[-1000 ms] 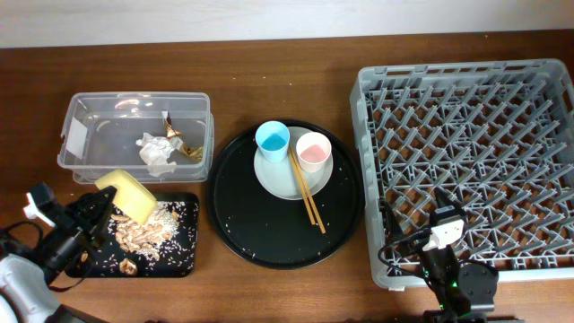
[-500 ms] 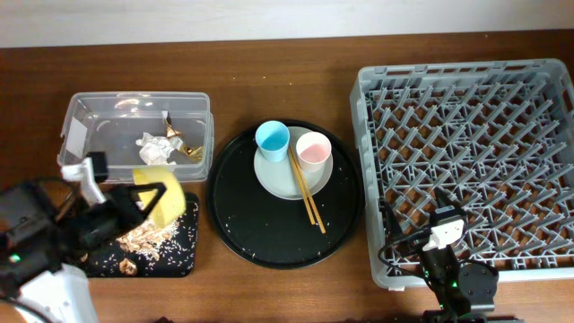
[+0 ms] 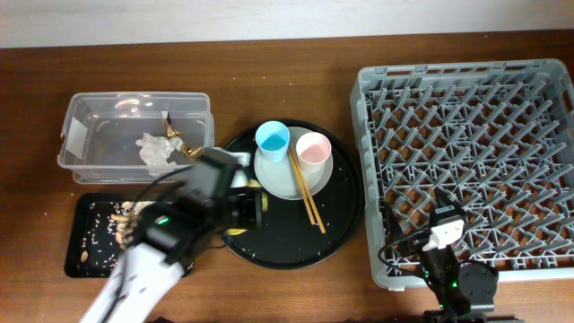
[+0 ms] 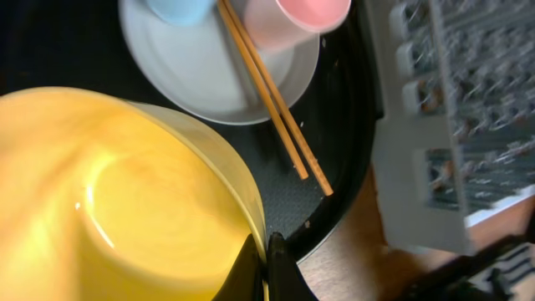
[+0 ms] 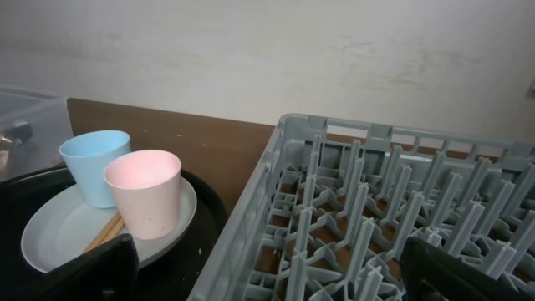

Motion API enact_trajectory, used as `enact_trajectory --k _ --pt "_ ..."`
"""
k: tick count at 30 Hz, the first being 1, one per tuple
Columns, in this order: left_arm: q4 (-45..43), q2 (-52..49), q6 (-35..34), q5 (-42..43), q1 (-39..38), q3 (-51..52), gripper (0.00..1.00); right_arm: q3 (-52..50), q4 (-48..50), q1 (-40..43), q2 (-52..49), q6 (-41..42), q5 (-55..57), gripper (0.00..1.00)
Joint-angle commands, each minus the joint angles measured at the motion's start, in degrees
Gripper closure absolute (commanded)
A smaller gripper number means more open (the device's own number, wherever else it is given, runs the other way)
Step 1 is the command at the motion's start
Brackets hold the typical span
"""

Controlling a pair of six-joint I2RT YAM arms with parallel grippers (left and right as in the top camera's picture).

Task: Sort waste into correct bins and load items into the dishwasher rack
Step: 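Place the empty yellow bowl back on the round tray with the left gripper, then grasp the blue cup with the left gripper and lift it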

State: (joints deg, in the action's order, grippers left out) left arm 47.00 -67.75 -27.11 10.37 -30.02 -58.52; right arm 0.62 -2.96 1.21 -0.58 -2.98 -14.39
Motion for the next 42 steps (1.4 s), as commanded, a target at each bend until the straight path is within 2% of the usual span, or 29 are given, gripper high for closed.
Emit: enact_trajectory --k 1,2,7,14,15,19,20,24,27,30,34,39,42 --pt "-2.4 -8.6 -2.4 -3.2 -5.1 -0.8 1.0 -0.3 -0.2 0.4 0.4 0.5 0.1 0.02" --pt "-2.5 -11.4 -4.6 -4.4 -5.7 -0.8 1.0 -0.3 -0.2 0.4 0.4 0.5 0.1 0.02" --pt "-4.4 -18.6 -4.6 -4.4 -7.2 -0.8 1.0 -0.3 -0.2 0.4 0.4 0.5 0.1 0.02" --pt "-4.8 -20.9 -4.6 -5.8 -10.5 -0.8 0.99 -0.3 -0.2 0.4 0.4 0.5 0.1 0.02" --pt "-4.0 -20.9 -4.6 -5.8 -10.7 -0.8 0.94 -0.3 -0.2 0.4 0.4 0.5 0.1 0.02" --pt "-0.9 -20.9 -4.6 -8.5 -10.8 -0.8 0.56 -0.3 -0.2 0.4 0.4 0.5 0.1 0.02" --pt "-0.9 -20.9 -4.6 -8.5 -10.8 -0.8 0.55 -0.3 -0.2 0.4 0.4 0.5 0.1 0.02" --pt "1.4 -19.7 -2.6 -10.4 -10.1 -4.6 0.54 -0.3 -0.2 0.4 0.4 0.5 0.1 0.02" --pt "7.5 -16.7 -2.6 -19.5 -7.6 -11.6 0.54 -0.3 -0.2 0.4 0.4 0.5 0.1 0.02" --pt "8.5 -13.2 -2.6 -24.2 -4.6 -14.9 0.54 -0.3 -0.2 0.4 0.4 0.5 0.1 0.02" --pt "7.5 -11.0 -2.6 -24.2 -0.2 -15.1 0.53 -0.3 -0.2 0.4 0.4 0.5 0.1 0.02" --pt "6.8 -11.1 -2.6 -20.3 0.8 -15.1 0.53 -0.3 -0.2 0.4 0.4 0.5 0.1 0.02" --pt "6.2 -11.1 -2.6 -20.6 0.8 -15.0 0.54 -0.3 -0.2 0.4 0.4 0.5 0.1 0.02"
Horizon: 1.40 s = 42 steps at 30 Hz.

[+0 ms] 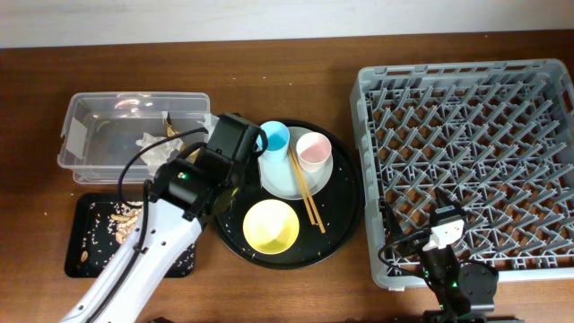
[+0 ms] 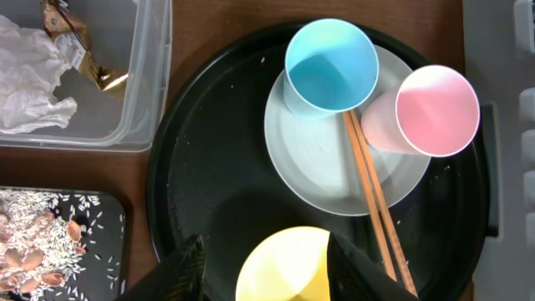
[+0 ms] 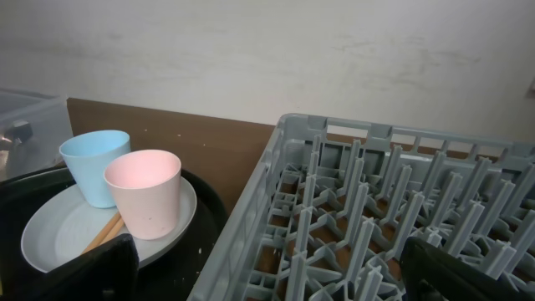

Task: Sort waste into correct bins and load items into the dishwasher rack
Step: 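Grasp the blue cup with the left gripper and lift it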

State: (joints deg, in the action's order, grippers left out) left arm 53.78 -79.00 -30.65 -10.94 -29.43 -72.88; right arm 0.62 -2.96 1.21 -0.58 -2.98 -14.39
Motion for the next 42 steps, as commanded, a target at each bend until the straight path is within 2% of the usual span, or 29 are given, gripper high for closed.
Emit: enact_trajectory --k 1,5,12,14,38,42 --pt "-0.7 0.2 0.9 0.7 0.2 -0.7 0.54 -0.3 -0.2 0.4 0.4 0.5 0.1 0.02" --pt "-3.1 -0.4 0.7 4.2 -0.1 1.2 0.54 -0.3 -0.2 0.4 0.4 0.5 0.1 0.02" --pt "-19.7 -10.5 0.7 4.0 -0.5 4.4 0.53 -0.3 -0.2 0.4 0.4 0.5 0.1 0.02" --pt "-21.7 -13.0 0.7 3.8 -0.5 4.4 0.53 -0.3 -0.2 0.4 0.4 0.5 0.1 0.02" --pt "-20.3 -13.8 0.7 5.6 -0.5 4.4 0.51 -0.3 -0.2 0.4 0.4 0.5 0.1 0.02" --pt "-20.6 -13.8 0.7 7.7 0.4 1.0 0.51 -0.3 -0.2 0.4 0.4 0.5 0.1 0.02"
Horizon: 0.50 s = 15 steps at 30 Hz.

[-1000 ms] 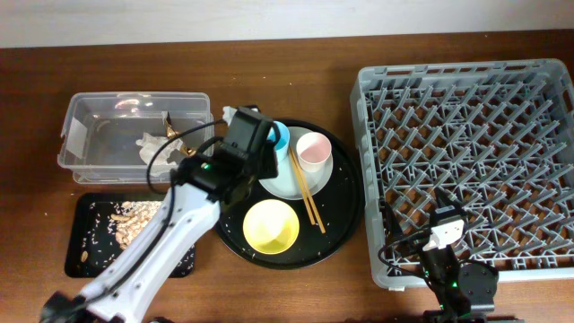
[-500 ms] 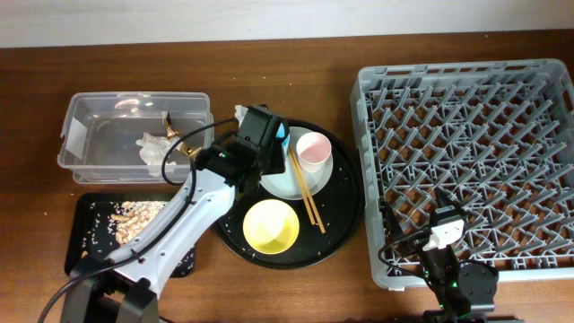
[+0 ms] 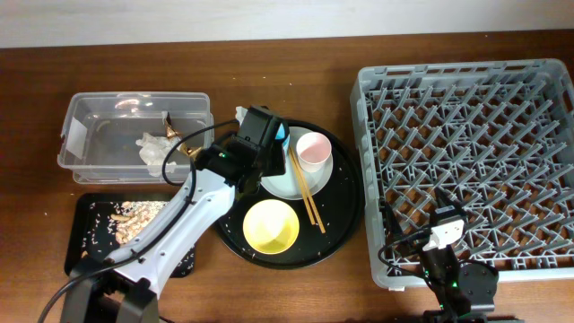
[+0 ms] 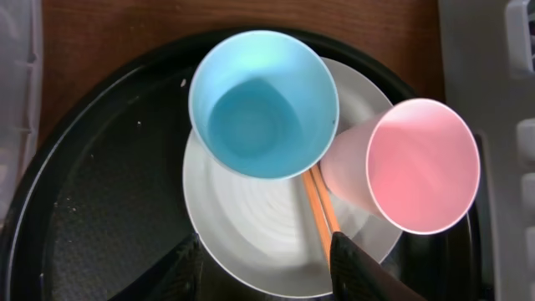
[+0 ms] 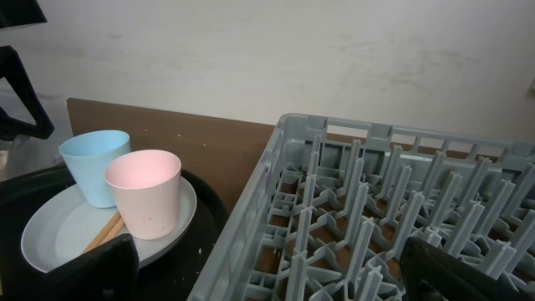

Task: Sort waste into correct bins and load items into the dishwasher rack
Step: 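Grasp the blue cup with the left gripper and lift it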

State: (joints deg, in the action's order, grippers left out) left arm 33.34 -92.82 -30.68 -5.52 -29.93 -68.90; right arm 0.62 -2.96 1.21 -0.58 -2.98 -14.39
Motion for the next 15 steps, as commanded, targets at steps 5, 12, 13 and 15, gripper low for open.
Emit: enact_trajectory --k 5,12,13,15 --pt "-1.5 -0.7 0.7 4.7 5.7 -5.4 0.53 -0.3 -0.2 0.4 0.4 0.5 0.1 0.02" --pt "-5.9 -9.4 0.2 4.3 6.8 -5.4 0.53 -0.3 -0.2 0.4 0.4 0.5 0.1 0.02" --pt "-6.1 -10.6 -0.5 4.3 6.8 -5.4 0.53 -0.3 -0.2 0.4 0.4 0.5 0.1 0.02" --pt "-6.1 -12.8 -0.6 4.3 6.8 -5.4 0.62 -0.3 -0.2 0.4 0.4 0.5 0.1 0.02"
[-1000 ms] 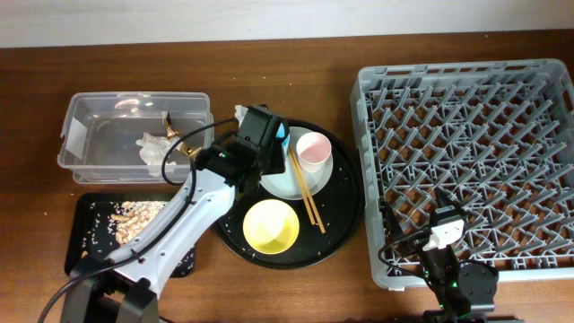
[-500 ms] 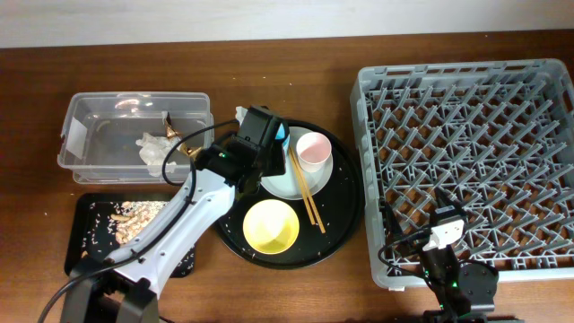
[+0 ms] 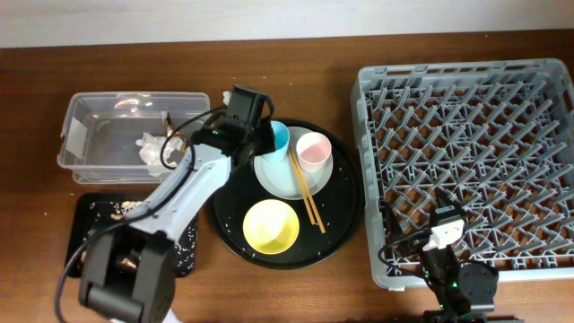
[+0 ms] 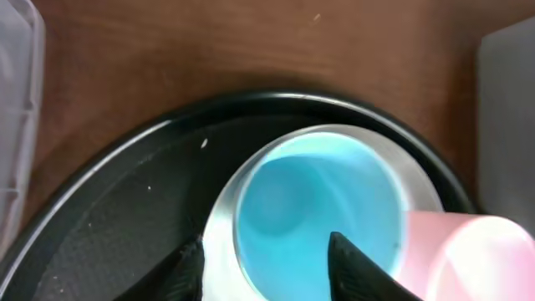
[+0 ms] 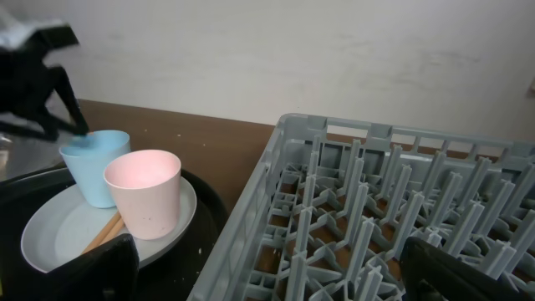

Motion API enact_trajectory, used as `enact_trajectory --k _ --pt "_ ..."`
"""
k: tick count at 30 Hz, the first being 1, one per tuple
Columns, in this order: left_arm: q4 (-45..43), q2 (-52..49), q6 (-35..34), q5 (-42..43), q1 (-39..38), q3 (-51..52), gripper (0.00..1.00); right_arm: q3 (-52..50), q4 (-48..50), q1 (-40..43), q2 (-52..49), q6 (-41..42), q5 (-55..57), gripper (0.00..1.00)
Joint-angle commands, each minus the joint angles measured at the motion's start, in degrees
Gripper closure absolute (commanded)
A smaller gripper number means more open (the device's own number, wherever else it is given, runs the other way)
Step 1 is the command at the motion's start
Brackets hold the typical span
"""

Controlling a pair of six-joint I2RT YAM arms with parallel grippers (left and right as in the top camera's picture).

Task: Sort waste into correct bins and load items into the dishwasher rack
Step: 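Grasp the blue cup with the left gripper and lift it, then hand the blue cup from the left gripper to the right gripper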

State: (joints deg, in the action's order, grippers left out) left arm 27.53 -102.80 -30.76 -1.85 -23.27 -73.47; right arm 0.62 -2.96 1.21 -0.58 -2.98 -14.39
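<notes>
A blue cup (image 3: 276,137) and a pink cup (image 3: 312,150) stand on a white plate (image 3: 285,179) with two chopsticks (image 3: 307,193). The plate and a yellow bowl (image 3: 271,225) sit on a round black tray (image 3: 345,211). My left gripper (image 4: 272,276) is open low over the blue cup (image 4: 318,209). One finger is outside the cup's left wall and the other is over its inside. My right gripper (image 5: 267,280) is open and empty at the near edge of the grey dishwasher rack (image 3: 466,152).
A clear bin (image 3: 99,135) holding crumpled paper and a wrapper stands at the far left. In front of it lies a small black tray (image 3: 94,238) with rice and scraps. The rack (image 5: 376,209) fills the right side.
My left gripper was above both cups with the plate in view. Now it is lower and close on the blue cup, its fingers astride the cup's left wall. The right arm has not moved.
My left gripper was shut on the yellow bowl's rim over the tray's front. Then the bowl stood on the tray and the gripper was open above it. Then it hung over the two cups, and now it is down at the blue cup.
</notes>
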Motion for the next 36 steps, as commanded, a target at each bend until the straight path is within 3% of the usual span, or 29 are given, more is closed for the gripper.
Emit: enact_trajectory --k 1,4,7,10,14,17,21,24,29,31,32,36 --pt "-0.3 -3.6 -0.5 0.6 0.1 -0.8 0.65 -0.3 -0.2 0.4 0.4 0.5 0.1 0.02" --pt "-0.3 -4.1 -0.5 0.6 0.0 -0.8 0.81 -0.3 -0.2 0.4 0.4 0.5 0.1 0.02" --pt "-0.1 -4.1 -0.5 0.6 0.3 -0.8 0.86 -0.3 -0.2 0.4 0.4 0.5 0.1 0.02" --pt "0.3 -4.1 -0.5 0.6 0.3 -0.9 0.99 -0.3 -0.2 0.4 0.4 0.5 0.0 0.02" --pt "0.3 -3.3 -0.5 0.6 0.4 -0.9 0.99 -0.3 0.2 0.4 0.4 0.5 -0.3 0.02" --pt "1.9 0.9 -0.5 0.6 1.2 -0.9 0.99 1.9 0.6 0.4 0.4 11.1 -0.4 0.02" --pt "6.2 10.8 -0.4 1.1 3.5 -0.9 1.0 9.7 -1.4 0.4 0.3 12.8 -5.0 0.01" --pt "8.2 20.9 1.6 14.7 6.4 -0.9 1.0 21.4 -12.9 0.4 -2.0 12.8 -7.7 0.02" --pt "7.5 30.4 2.1 54.5 15.0 -0.9 1.0 48.0 -33.3 0.4 -18.5 12.1 -18.0 0.02" --pt "6.2 30.4 2.1 63.4 16.6 -0.9 0.99 54.7 -35.4 0.4 -25.1 11.4 -28.1 0.02" --pt "4.7 30.3 2.1 71.3 17.4 -0.9 0.99 59.3 -35.5 0.4 -30.7 11.4 -38.4 0.02" --pt "-1.4 30.3 1.9 83.8 17.4 -0.9 1.0 61.9 -33.0 0.4 -38.7 9.6 -47.6 0.02"
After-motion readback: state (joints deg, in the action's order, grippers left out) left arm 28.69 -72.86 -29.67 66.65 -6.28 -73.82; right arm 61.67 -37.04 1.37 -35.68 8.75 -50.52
